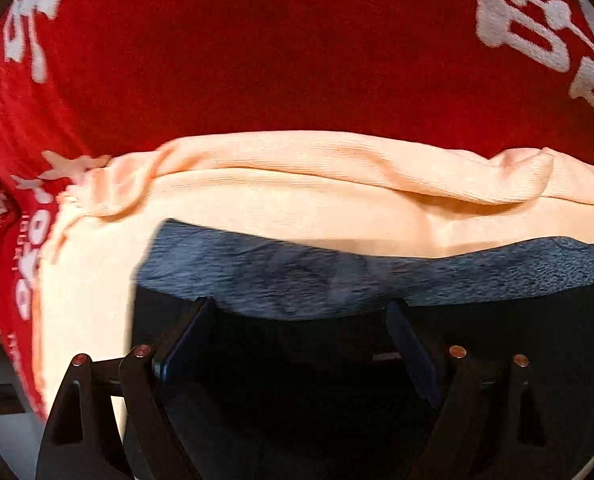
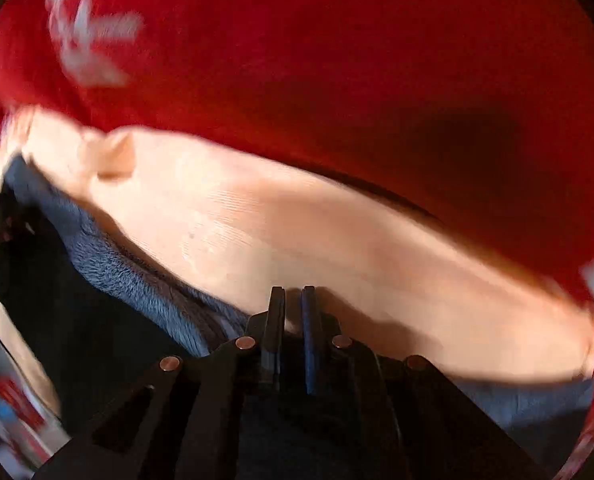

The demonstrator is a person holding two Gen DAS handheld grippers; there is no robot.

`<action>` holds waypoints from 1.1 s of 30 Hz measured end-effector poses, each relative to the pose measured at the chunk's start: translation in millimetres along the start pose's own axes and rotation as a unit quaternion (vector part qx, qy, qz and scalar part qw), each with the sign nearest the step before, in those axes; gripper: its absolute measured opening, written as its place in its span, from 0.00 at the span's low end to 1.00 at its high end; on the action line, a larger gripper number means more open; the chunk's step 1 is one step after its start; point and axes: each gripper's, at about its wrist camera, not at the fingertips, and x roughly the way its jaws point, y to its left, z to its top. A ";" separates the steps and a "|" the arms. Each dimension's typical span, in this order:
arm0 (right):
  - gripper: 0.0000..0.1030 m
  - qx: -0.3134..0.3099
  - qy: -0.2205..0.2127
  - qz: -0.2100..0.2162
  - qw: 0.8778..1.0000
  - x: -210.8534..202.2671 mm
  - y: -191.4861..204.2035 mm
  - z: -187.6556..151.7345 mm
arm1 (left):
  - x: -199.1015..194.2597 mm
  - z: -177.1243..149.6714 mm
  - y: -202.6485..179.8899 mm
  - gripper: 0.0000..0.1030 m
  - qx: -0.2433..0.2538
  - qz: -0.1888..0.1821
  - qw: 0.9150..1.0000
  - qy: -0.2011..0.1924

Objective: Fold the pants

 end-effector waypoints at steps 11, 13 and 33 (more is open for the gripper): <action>0.39 0.074 -0.052 0.014 0.996 -16.5 -17.0 -105.5 | 19.4 -4.1 49.4 1.00 -0.055 -0.004 0.998 0.023; 0.41 0.115 -0.059 -0.001 0.992 -24.2 -24.9 -111.4 | 16.8 -3.4 48.8 1.00 -0.054 0.013 0.998 0.025; 0.56 0.486 -0.129 -0.046 0.863 -93.5 -257.5 -292.5 | -68.2 -26.4 -252.9 1.00 0.106 -0.125 0.986 -0.010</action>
